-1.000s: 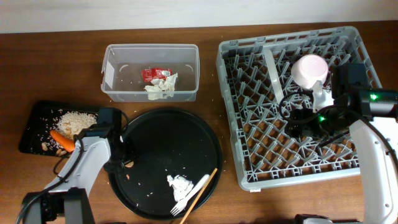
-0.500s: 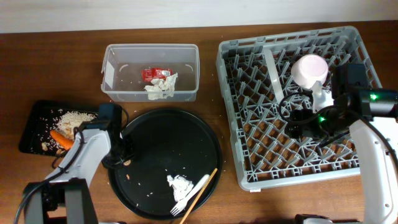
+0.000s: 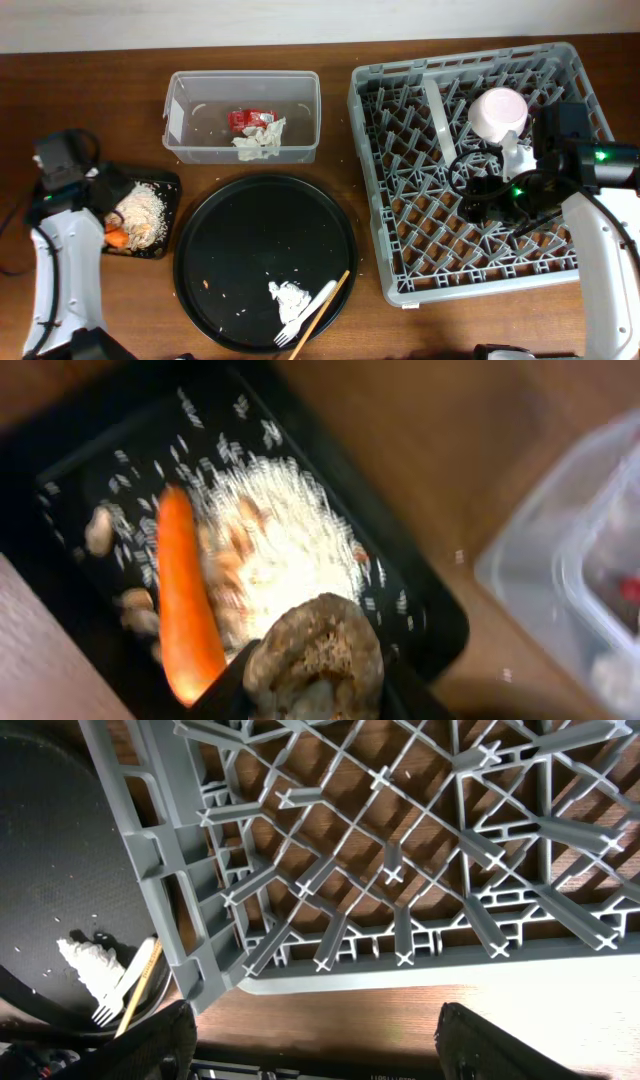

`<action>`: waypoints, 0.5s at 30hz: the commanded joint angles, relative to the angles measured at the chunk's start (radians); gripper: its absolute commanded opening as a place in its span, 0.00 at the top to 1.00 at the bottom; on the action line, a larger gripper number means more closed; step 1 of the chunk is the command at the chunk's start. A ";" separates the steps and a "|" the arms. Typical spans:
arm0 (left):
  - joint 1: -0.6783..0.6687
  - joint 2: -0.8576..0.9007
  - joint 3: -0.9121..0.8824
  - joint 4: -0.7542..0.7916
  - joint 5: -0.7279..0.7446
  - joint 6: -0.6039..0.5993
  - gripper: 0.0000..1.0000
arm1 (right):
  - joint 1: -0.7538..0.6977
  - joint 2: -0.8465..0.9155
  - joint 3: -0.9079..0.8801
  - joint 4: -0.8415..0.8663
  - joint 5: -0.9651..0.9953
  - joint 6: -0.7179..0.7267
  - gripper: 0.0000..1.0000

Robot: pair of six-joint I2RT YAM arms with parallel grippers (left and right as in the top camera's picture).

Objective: Sort waste into correct bins and load items into the dishwasher rack
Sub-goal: 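Drop the mushroom onto the black tray with the left gripper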

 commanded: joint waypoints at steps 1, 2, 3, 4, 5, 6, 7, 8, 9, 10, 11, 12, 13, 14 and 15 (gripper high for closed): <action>0.063 0.064 0.013 0.052 0.004 0.012 0.78 | 0.005 -0.006 -0.001 0.000 0.002 -0.003 0.20; 0.085 0.108 0.013 0.064 0.004 0.012 0.78 | 0.005 -0.006 -0.001 0.000 0.002 -0.003 0.20; 0.099 0.141 0.013 0.075 0.004 0.012 0.78 | 0.005 -0.006 -0.001 0.000 0.002 -0.003 0.20; 0.112 0.168 0.013 0.084 0.005 0.012 0.78 | 0.005 -0.006 -0.001 -0.001 0.002 -0.003 0.20; 0.130 0.203 0.013 0.095 0.005 0.011 0.77 | 0.005 -0.006 -0.001 -0.002 0.002 -0.003 0.20; 0.146 0.225 0.013 0.101 0.005 0.011 0.71 | 0.005 -0.006 -0.001 -0.002 0.002 -0.003 0.20; 0.159 0.238 0.013 0.109 0.009 0.011 0.69 | 0.005 -0.006 -0.001 0.000 0.002 -0.003 0.20; 0.171 0.245 0.013 0.119 0.024 0.011 0.68 | 0.005 -0.006 -0.001 0.000 0.002 -0.003 0.20; 0.182 0.247 0.013 0.133 0.045 0.011 0.68 | 0.005 -0.006 -0.001 0.000 0.002 -0.003 0.20; 0.190 0.247 0.013 0.149 0.055 0.011 0.62 | 0.005 -0.006 -0.001 0.000 0.002 -0.003 0.20; 0.191 0.247 0.014 0.153 0.055 0.012 0.46 | 0.005 -0.006 -0.001 0.000 0.002 -0.003 0.20; 0.191 0.246 0.014 0.153 0.056 0.012 0.41 | 0.005 -0.006 -0.001 0.000 0.002 -0.003 0.20; 0.191 0.246 0.015 0.152 0.059 0.012 0.29 | 0.005 -0.006 -0.001 0.000 0.002 -0.003 0.20; 0.191 0.246 0.018 0.145 0.068 0.012 0.22 | 0.005 -0.006 -0.001 0.000 0.002 -0.003 0.20; 0.191 0.246 0.026 0.135 0.074 0.012 0.18 | 0.005 -0.006 -0.001 0.000 0.002 -0.003 0.20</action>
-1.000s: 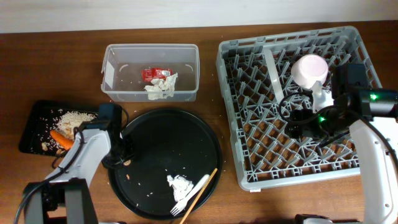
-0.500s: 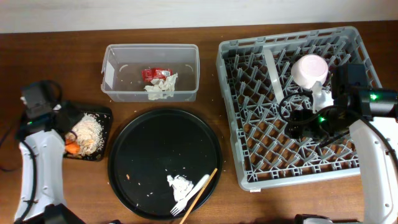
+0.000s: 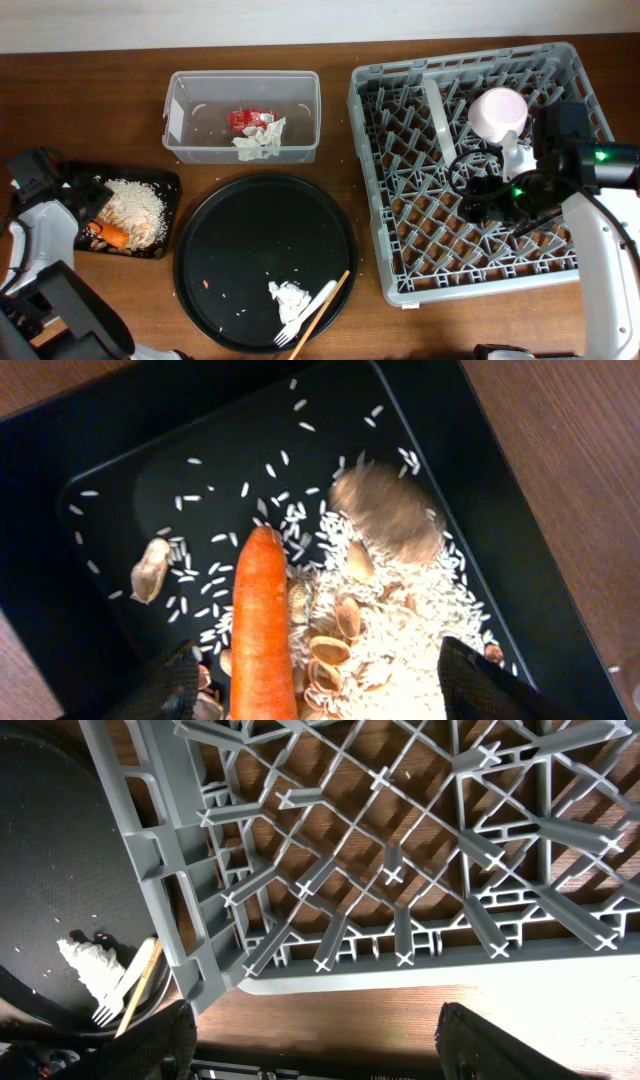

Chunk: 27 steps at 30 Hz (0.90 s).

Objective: Sort waste into correct bins and load items into the dishwasher rack
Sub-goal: 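Drop the mushroom onto the black tray with the left gripper, then grasp the white tissue on the round tray with the left gripper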

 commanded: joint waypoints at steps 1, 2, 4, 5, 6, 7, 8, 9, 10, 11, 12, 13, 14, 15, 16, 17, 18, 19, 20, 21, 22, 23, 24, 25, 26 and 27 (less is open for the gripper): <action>0.004 0.005 0.043 -0.039 0.040 0.008 0.17 | 0.005 -0.006 -0.001 0.000 0.002 -0.004 0.20; 0.004 0.003 0.056 -0.056 0.061 0.007 0.17 | 0.005 -0.006 -0.001 0.000 0.002 -0.004 0.20; 0.000 -0.015 0.086 -0.103 0.141 0.007 0.17 | 0.005 -0.006 -0.001 0.000 0.002 -0.004 0.20; -0.003 -0.030 0.088 -0.114 0.171 0.007 0.17 | 0.005 -0.006 -0.001 0.000 0.002 -0.004 0.20; -0.013 -0.050 0.088 -0.125 0.207 0.007 0.17 | 0.005 -0.006 -0.001 0.000 0.002 -0.004 0.19; -0.031 -0.066 0.088 -0.133 0.229 0.007 0.17 | 0.005 -0.006 -0.001 0.000 0.002 -0.004 0.19; -0.061 -0.087 0.088 -0.149 0.239 0.008 0.17 | 0.005 -0.006 -0.001 0.000 0.002 -0.004 0.19; -0.109 -0.110 0.088 -0.168 0.239 0.014 0.17 | 0.005 -0.006 -0.001 0.000 0.002 -0.004 0.19; -0.145 -0.123 0.088 -0.183 0.239 0.016 0.17 | 0.005 -0.006 -0.001 0.000 0.002 -0.004 0.19; -0.210 -0.139 0.088 -0.205 0.238 0.035 0.17 | 0.005 -0.006 -0.001 0.000 0.002 -0.004 0.19; -0.250 -0.145 0.088 -0.224 0.238 0.039 0.17 | 0.005 -0.006 -0.001 -0.001 0.002 -0.004 0.19; -0.336 -0.150 0.088 -0.284 0.238 0.039 0.17 | 0.005 -0.006 -0.001 -0.003 0.002 -0.004 0.19; -0.399 -0.150 0.087 -0.341 0.239 0.038 0.16 | 0.005 -0.006 -0.001 -0.005 0.002 -0.004 0.18; -0.457 -0.150 0.085 -0.395 0.238 0.038 0.16 | 0.005 -0.006 -0.001 -0.005 0.002 -0.004 0.18; -0.533 -0.150 0.081 -0.457 0.238 0.038 0.15 | 0.005 -0.006 -0.001 -0.005 0.002 -0.004 0.18; -0.587 -0.149 0.077 -0.496 0.238 0.038 0.14 | 0.005 -0.006 -0.001 -0.004 0.002 -0.004 0.18; -0.652 -0.149 0.074 -0.533 0.238 0.038 0.13 | 0.005 -0.006 -0.001 -0.004 0.002 -0.004 0.18; -0.719 -0.149 0.064 -0.564 0.237 0.038 0.13 | 0.005 -0.006 -0.001 -0.004 0.002 -0.004 0.18; -0.767 -0.148 0.055 -0.578 0.232 0.037 0.13 | 0.005 -0.006 -0.001 -0.004 0.002 -0.004 0.18; -0.816 -0.147 0.039 -0.581 0.224 0.037 0.13 | 0.005 -0.006 -0.001 -0.005 0.002 -0.004 0.18; -0.880 -0.144 0.012 -0.579 0.222 0.032 0.08 | 0.005 -0.006 -0.001 -0.005 0.002 -0.004 0.18; -0.926 -0.138 -0.013 -0.579 0.220 0.008 0.07 | 0.005 -0.006 -0.001 -0.006 0.002 -0.004 0.18; -0.966 -0.129 -0.036 -0.579 0.220 -0.024 0.07 | 0.005 -0.006 -0.001 -0.008 0.002 -0.004 0.18; -1.000 -0.118 -0.062 -0.576 0.220 -0.055 0.07 | 0.005 -0.006 -0.001 -0.011 0.002 -0.004 0.18; -1.033 -0.106 -0.092 -0.569 0.222 -0.085 0.06 | 0.005 -0.006 -0.001 -0.013 0.002 -0.004 0.18; -1.057 -0.101 -0.116 -0.562 0.224 -0.087 0.05 | 0.005 -0.006 -0.001 -0.015 0.002 -0.004 0.18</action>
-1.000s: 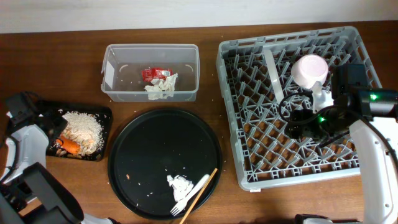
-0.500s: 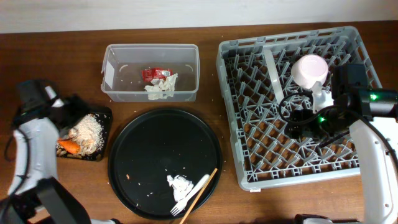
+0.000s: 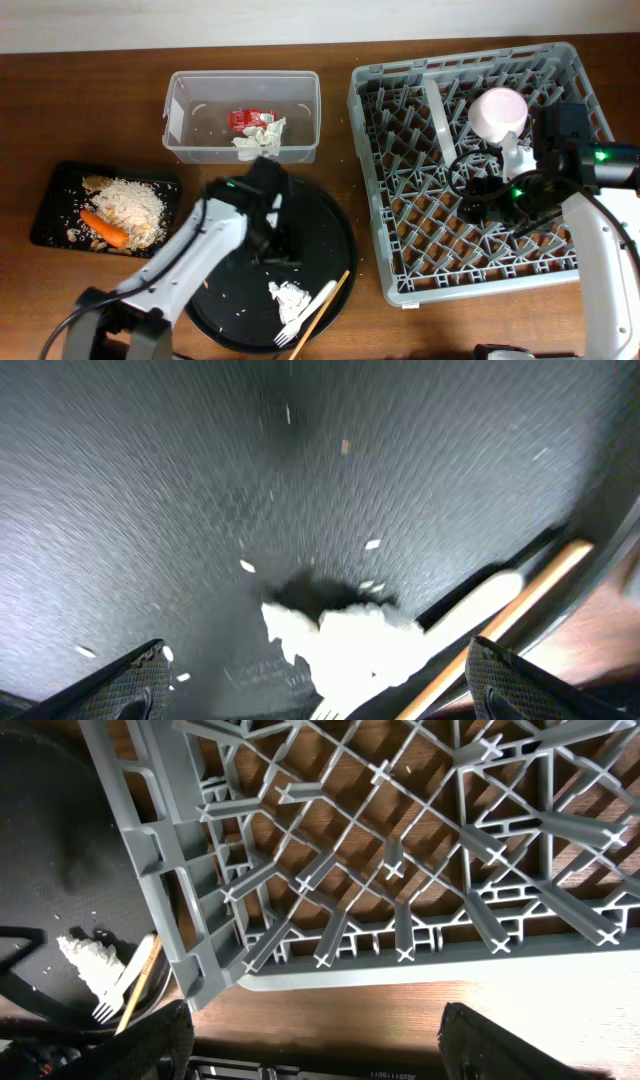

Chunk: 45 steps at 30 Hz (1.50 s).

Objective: Sort waste into correct bins and load items into the dishwasher rack
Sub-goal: 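Grasp the white tissue on the round tray with the left gripper, then carry the tissue to the clear bin and release it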

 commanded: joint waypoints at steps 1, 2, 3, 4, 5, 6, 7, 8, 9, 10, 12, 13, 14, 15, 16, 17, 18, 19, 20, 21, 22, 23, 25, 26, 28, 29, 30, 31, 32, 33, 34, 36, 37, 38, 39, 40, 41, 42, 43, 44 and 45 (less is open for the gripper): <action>-0.060 0.023 -0.068 0.014 -0.003 -0.055 0.05 | 0.005 -0.006 -0.001 -0.007 0.002 -0.004 0.18; -0.074 0.023 -0.079 0.019 -0.003 -0.055 0.05 | 0.005 -0.006 -0.001 -0.007 0.002 -0.003 0.18; -0.097 0.023 -0.096 0.022 -0.003 -0.067 0.05 | 0.005 -0.006 -0.001 -0.008 0.002 -0.003 0.18; -0.113 0.023 -0.108 0.022 -0.003 -0.074 0.05 | 0.005 -0.006 -0.001 -0.008 0.002 -0.003 0.18; -0.124 0.023 -0.116 0.031 -0.003 -0.074 0.06 | 0.005 -0.006 -0.001 -0.008 0.002 -0.004 0.18; -0.138 0.024 -0.127 0.044 -0.003 -0.085 0.06 | 0.005 -0.006 -0.001 -0.008 0.002 -0.004 0.18; -0.148 0.024 -0.146 0.060 -0.003 -0.112 0.06 | 0.005 -0.006 -0.001 -0.008 0.002 -0.004 0.18; -0.153 0.024 -0.160 0.071 -0.003 -0.112 0.06 | 0.005 -0.006 -0.001 -0.008 0.002 -0.004 0.18; -0.154 0.024 -0.188 0.091 -0.003 -0.111 0.06 | 0.005 -0.006 -0.001 -0.008 0.002 -0.004 0.18; -0.154 0.024 -0.201 0.103 -0.003 -0.111 0.06 | 0.005 -0.006 -0.001 -0.008 0.002 -0.003 0.18; -0.153 0.024 -0.225 0.135 0.005 -0.111 0.07 | 0.005 -0.006 -0.001 -0.008 0.002 -0.003 0.18; -0.153 0.024 -0.225 0.139 0.005 -0.111 0.17 | 0.005 -0.006 -0.001 -0.008 0.002 -0.003 0.18; -0.153 0.025 -0.225 0.146 0.005 -0.111 0.28 | 0.005 -0.006 -0.001 -0.010 0.002 -0.003 0.18; -0.153 0.025 -0.225 0.149 0.004 -0.111 0.31 | 0.005 -0.006 -0.001 -0.011 0.002 -0.003 0.18; -0.153 0.024 -0.225 0.149 0.004 -0.109 0.33 | 0.005 -0.006 -0.001 -0.015 0.002 -0.003 0.18; -0.153 0.024 -0.225 0.149 0.004 -0.103 0.37 | 0.005 -0.006 -0.001 -0.017 0.002 -0.003 0.18; -0.153 0.025 -0.225 0.149 0.004 -0.095 0.46 | 0.005 -0.006 -0.001 -0.018 0.002 -0.004 0.18; -0.153 0.025 -0.225 0.148 0.004 -0.095 0.56 | 0.005 -0.006 -0.001 -0.018 0.002 -0.004 0.18; -0.153 0.024 -0.225 0.148 0.004 -0.095 0.69 | 0.005 -0.006 -0.001 -0.018 0.002 -0.003 0.18; -0.153 0.024 -0.225 0.149 0.004 -0.095 0.81 | 0.005 -0.006 -0.001 -0.018 0.002 -0.004 0.18; -0.153 0.024 -0.224 0.150 -0.001 -0.095 0.97 | 0.005 -0.006 -0.001 -0.018 0.002 -0.003 0.18; -0.150 0.024 -0.206 0.145 -0.039 -0.095 1.00 | 0.005 -0.006 -0.001 -0.018 0.002 -0.003 0.18; -0.130 0.024 -0.156 0.116 -0.080 -0.080 1.00 | 0.005 -0.006 -0.001 -0.018 0.002 -0.003 0.18; -0.098 0.024 -0.070 0.070 -0.115 -0.038 1.00 | 0.005 -0.006 -0.001 -0.018 0.002 -0.004 0.18; -0.024 0.024 0.103 0.021 -0.193 0.019 1.00 | 0.005 -0.006 -0.001 -0.018 0.002 -0.003 0.18; 0.000 0.024 0.150 0.021 -0.212 0.025 1.00 | 0.005 -0.006 -0.001 -0.018 0.002 -0.004 0.18; 0.039 0.024 0.216 0.031 -0.248 0.025 1.00 | 0.005 -0.006 -0.001 -0.018 0.002 -0.004 0.18; 0.089 0.024 0.280 0.065 -0.274 0.025 1.00 | 0.005 -0.006 -0.001 -0.018 0.002 -0.004 0.18; 0.126 0.024 0.313 0.109 -0.278 0.025 1.00 | 0.005 -0.006 -0.001 -0.018 0.002 -0.004 0.18; 0.176 0.024 0.325 0.206 -0.278 0.025 1.00 | 0.005 -0.006 -0.001 -0.018 0.002 -0.004 0.18; 0.212 0.033 0.325 0.288 -0.278 0.025 1.00 | 0.005 -0.006 -0.001 -0.018 0.002 -0.004 0.18; 0.260 0.080 0.325 0.430 -0.278 0.025 1.00 | 0.005 -0.006 -0.001 -0.018 0.002 -0.004 0.18; 0.270 0.110 0.325 0.483 -0.278 0.025 1.00 | 0.005 -0.006 -0.001 -0.018 0.002 -0.004 0.18; 0.274 0.149 0.325 0.539 -0.278 0.025 0.98 | 0.005 -0.006 -0.001 -0.018 0.002 -0.004 0.18; 0.275 0.174 0.325 0.565 -0.278 0.025 0.96 | 0.005 -0.006 -0.001 -0.018 0.002 -0.004 0.18; 0.275 0.210 0.325 0.591 -0.278 0.025 0.90 | 0.005 -0.006 -0.001 -0.018 0.002 -0.004 0.18; 0.275 0.232 0.325 0.599 -0.278 0.025 0.77 | 0.005 -0.006 -0.001 -0.018 0.002 -0.004 0.18; 0.278 0.241 0.325 0.599 -0.278 0.025 0.62 | 0.005 -0.006 -0.001 -0.018 0.002 -0.004 0.18; 0.282 0.239 0.327 0.598 -0.278 0.047 0.48 | 0.005 -0.006 -0.001 -0.018 0.002 -0.004 0.18; 0.282 0.234 0.335 0.594 -0.278 0.079 0.40 | 0.005 -0.006 -0.001 -0.018 0.002 -0.004 0.18; 0.282 0.225 0.348 0.577 -0.278 0.119 0.34 | 0.005 -0.006 -0.001 -0.018 0.002 -0.004 0.18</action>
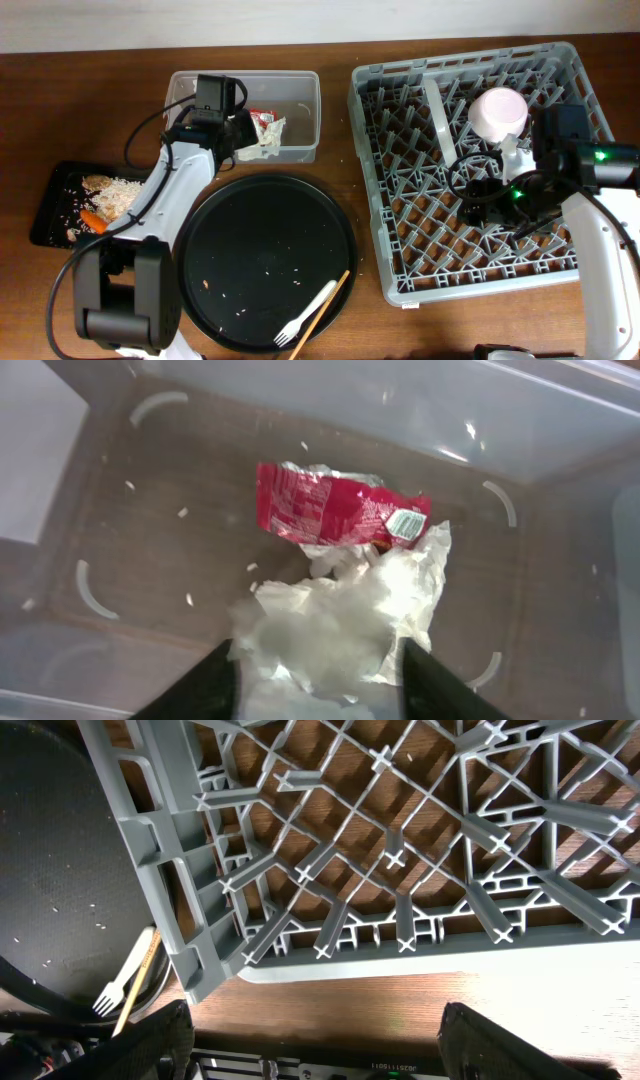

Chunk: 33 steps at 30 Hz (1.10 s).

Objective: Sort waste into correct bins and load items into the dishwasher rack
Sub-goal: 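Carry the tissue to the clear bin and release it, then reach the right gripper to the round tray and grasp the wooden chopstick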

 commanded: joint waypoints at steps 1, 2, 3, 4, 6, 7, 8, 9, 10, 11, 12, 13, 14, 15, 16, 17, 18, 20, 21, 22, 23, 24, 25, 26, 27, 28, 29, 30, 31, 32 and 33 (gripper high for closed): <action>0.008 -0.033 0.043 -0.041 -0.008 0.118 0.29 | 0.005 -0.006 0.000 0.000 0.002 -0.004 0.18; 0.008 -0.051 0.054 -0.071 -0.008 0.130 0.27 | 0.005 -0.006 0.000 0.000 0.002 -0.004 0.17; 0.008 -0.092 0.071 -0.145 -0.008 0.130 0.22 | 0.005 -0.006 0.000 0.000 0.002 -0.004 0.17; 0.008 -0.119 0.078 -0.213 -0.008 0.129 0.18 | 0.005 -0.006 0.000 -0.002 0.002 -0.004 0.15; 0.008 -0.195 0.079 -0.476 -0.008 0.124 0.07 | 0.005 -0.006 0.000 -0.011 -0.012 -0.029 0.12; 0.008 -0.204 0.078 -0.557 -0.008 0.124 0.05 | 0.005 -0.006 0.000 -0.015 -0.038 -0.049 0.12; 0.008 -0.207 0.078 -0.650 -0.008 0.124 0.02 | 0.006 -0.006 0.000 -0.018 -0.067 -0.056 0.12; 0.008 -0.206 0.075 -0.712 -0.008 0.125 0.01 | 0.011 -0.006 0.000 -0.023 -0.093 -0.056 0.12; 0.008 -0.206 0.066 -0.765 -0.008 0.125 0.01 | 0.035 -0.006 0.000 -0.031 -0.121 -0.075 0.12; 0.008 -0.206 0.061 -0.786 0.006 0.125 0.01 | 0.058 -0.006 0.000 -0.034 -0.122 -0.075 0.12; 0.008 -0.206 0.056 -0.798 0.071 0.132 0.01 | 0.099 -0.006 0.000 -0.033 -0.121 -0.074 0.12; 0.002 -0.206 0.047 -0.801 0.197 0.182 0.02 | 0.134 -0.006 0.000 -0.027 -0.121 -0.063 0.12; -0.011 -0.206 0.036 -0.802 0.244 0.209 0.02 | 0.159 -0.006 0.000 -0.022 -0.121 -0.037 0.12; -0.029 -0.206 0.026 -0.803 0.241 0.214 0.02 | 0.185 -0.006 0.000 -0.022 -0.122 -0.016 0.12; -0.045 -0.206 0.014 -0.802 0.213 0.216 0.02 | 0.209 -0.006 0.000 -0.026 -0.143 -0.013 0.12; -0.051 -0.206 0.006 -0.801 0.183 0.215 0.01 | 0.238 -0.006 0.000 -0.029 -0.175 -0.013 0.12; -0.052 -0.206 -0.001 -0.800 0.159 0.215 0.01 | 0.273 -0.006 0.000 -0.033 -0.195 -0.013 0.12; -0.051 -0.206 -0.014 -0.794 0.158 0.215 0.01 | 0.401 -0.006 -0.002 -0.037 -0.200 0.028 0.12; -0.051 -0.205 -0.015 -0.790 0.158 0.215 0.01 | 0.476 -0.006 -0.005 -0.024 -0.199 0.077 0.12; -0.051 -0.205 -0.015 -0.785 0.158 0.215 0.01 | 0.544 -0.006 -0.011 0.002 -0.199 0.138 0.12; -0.051 -0.205 -0.015 -0.779 0.158 0.215 0.01 | 0.612 -0.006 -0.023 0.039 -0.195 0.211 0.12; -0.051 -0.206 -0.015 -0.772 0.157 0.215 0.01 | 0.689 -0.006 -0.043 0.091 -0.172 0.309 0.12; -0.051 -0.205 -0.015 -0.766 0.157 0.214 0.01 | 0.749 -0.005 -0.068 0.139 -0.151 0.387 0.12; -0.050 -0.205 -0.015 -0.760 0.158 0.214 0.01 | 0.800 -0.005 -0.097 0.189 -0.134 0.458 0.12; -0.044 -0.206 -0.015 -0.756 0.150 0.192 0.01 | 0.851 -0.004 -0.137 0.252 -0.128 0.533 0.12; -0.016 -0.206 -0.015 -0.756 0.121 0.143 0.01 | 0.908 -0.002 -0.200 0.341 -0.128 0.620 0.12; 0.016 -0.206 -0.015 -0.755 0.119 0.130 0.01 | 0.943 0.004 -0.244 0.399 -0.128 0.661 0.12; 0.062 -0.206 -0.015 -0.757 0.120 0.127 0.01 | 0.975 0.019 -0.287 0.459 -0.129 0.700 0.12; 0.113 -0.205 -0.015 -0.760 0.121 0.126 0.01 | 1.003 0.047 -0.328 0.516 -0.132 0.738 0.12; 0.180 -0.206 -0.015 -0.769 0.129 0.119 0.01 | 1.028 0.095 -0.349 0.552 -0.153 0.743 0.12; 0.200 -0.206 -0.015 -0.772 0.136 0.119 0.01 | 1.041 0.126 -0.351 0.562 -0.163 0.743 0.12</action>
